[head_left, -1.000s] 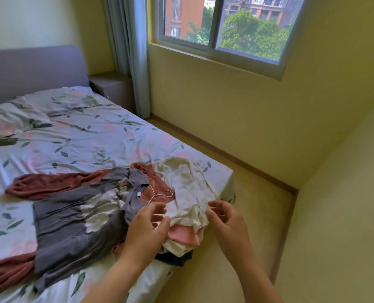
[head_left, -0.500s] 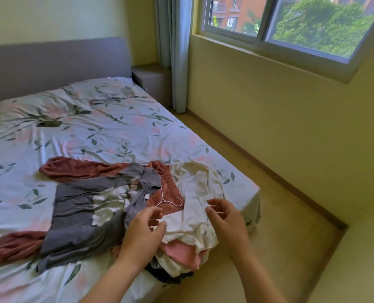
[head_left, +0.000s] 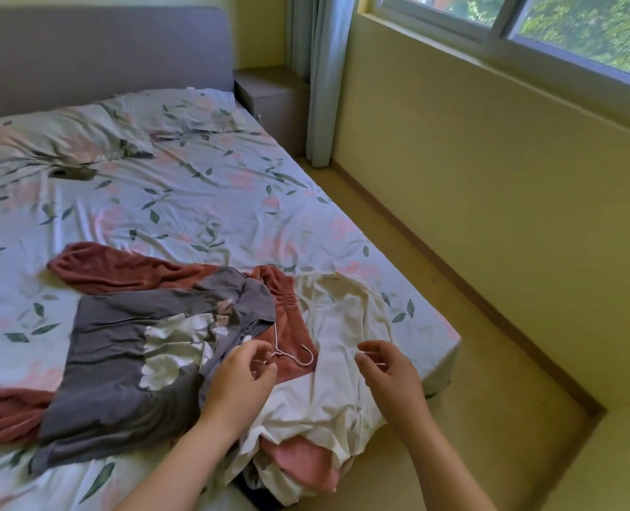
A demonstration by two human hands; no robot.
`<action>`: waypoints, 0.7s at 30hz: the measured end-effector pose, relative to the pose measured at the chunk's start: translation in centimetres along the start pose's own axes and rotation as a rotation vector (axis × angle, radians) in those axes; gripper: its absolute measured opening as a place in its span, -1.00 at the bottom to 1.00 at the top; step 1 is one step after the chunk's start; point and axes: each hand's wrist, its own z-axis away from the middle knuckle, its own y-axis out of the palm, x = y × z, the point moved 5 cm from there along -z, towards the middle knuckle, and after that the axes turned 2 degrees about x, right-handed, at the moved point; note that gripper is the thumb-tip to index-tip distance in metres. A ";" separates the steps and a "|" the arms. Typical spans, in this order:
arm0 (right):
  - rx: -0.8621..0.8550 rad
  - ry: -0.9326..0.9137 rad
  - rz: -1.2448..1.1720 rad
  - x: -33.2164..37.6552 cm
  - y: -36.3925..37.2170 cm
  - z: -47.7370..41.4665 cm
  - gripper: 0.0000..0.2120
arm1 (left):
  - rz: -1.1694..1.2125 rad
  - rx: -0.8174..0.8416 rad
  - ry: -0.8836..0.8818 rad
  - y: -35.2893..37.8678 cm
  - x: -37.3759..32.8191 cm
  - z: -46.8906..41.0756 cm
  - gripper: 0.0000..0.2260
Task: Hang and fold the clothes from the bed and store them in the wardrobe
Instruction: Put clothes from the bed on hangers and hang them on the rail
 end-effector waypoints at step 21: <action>0.345 0.277 0.273 -16.7 7.5 -25.5 -0.89 | -0.181 0.002 -0.437 9.3 12.3 -16.1 -0.74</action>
